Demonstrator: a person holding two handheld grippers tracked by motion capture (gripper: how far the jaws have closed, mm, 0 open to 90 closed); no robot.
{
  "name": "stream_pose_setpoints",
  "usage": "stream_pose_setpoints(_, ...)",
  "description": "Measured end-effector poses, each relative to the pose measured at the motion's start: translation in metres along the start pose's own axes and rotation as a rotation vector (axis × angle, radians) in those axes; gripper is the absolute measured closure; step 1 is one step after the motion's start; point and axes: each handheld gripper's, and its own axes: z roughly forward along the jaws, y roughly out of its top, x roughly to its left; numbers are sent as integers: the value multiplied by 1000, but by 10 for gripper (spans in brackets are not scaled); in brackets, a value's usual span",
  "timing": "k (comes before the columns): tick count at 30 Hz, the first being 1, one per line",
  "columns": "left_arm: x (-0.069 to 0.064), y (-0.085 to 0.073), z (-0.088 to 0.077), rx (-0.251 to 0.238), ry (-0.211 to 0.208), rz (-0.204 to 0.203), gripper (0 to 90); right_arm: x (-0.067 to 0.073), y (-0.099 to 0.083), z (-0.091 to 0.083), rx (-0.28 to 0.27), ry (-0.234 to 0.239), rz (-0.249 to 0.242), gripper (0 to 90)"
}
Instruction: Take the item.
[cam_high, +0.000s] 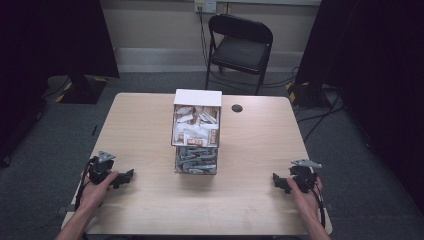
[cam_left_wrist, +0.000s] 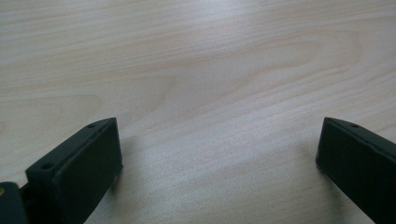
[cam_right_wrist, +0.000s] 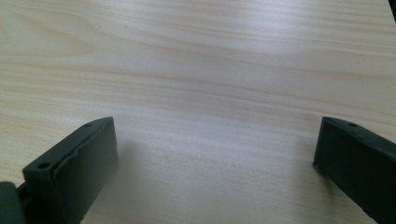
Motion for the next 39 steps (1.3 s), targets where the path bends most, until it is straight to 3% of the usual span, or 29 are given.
stream_pose_setpoints(7, 0, 0, 0, -1, 0, 0, 0, 1, 1, 0, 9, -8, 6, 0)
stream_pose_setpoints(13, 0, 0, 0, -1, 0, 0, 0, 6, 3, -2, -10, -9, 10, 124)
stream_pose_setpoints(16, 0, 0, 0, -1, 0, -1, 0, 7, 5, -5, -2, -1, 28, 151)
stream_pose_setpoints(18, 0, 0, 0, -1, 0, 0, 0, 6, 6, -9, -29, 39, 36, 159)
stream_pose_setpoints(21, 0, 0, 0, -1, 0, 0, 0, 10, 8, -12, -46, 26, -4, 178)
stream_pose_setpoints(24, 0, 0, 0, -1, 0, 0, 0, 12, 8, -13, -45, 46, -23, 194)
stream_pose_setpoints(28, 0, 0, 0, -1, 0, 0, 0, 15, 10, -17, -83, 61, -48, 258)
stream_pose_setpoints(33, 0, 0, 0, -1, 0, 0, 0, 19, 12, -20, -94, 102, -66, 276)
stream_pose_setpoints(39, 0, 0, 0, -1, 0, 0, 0, 24, 17, -28, -142, 115, -78, 328)
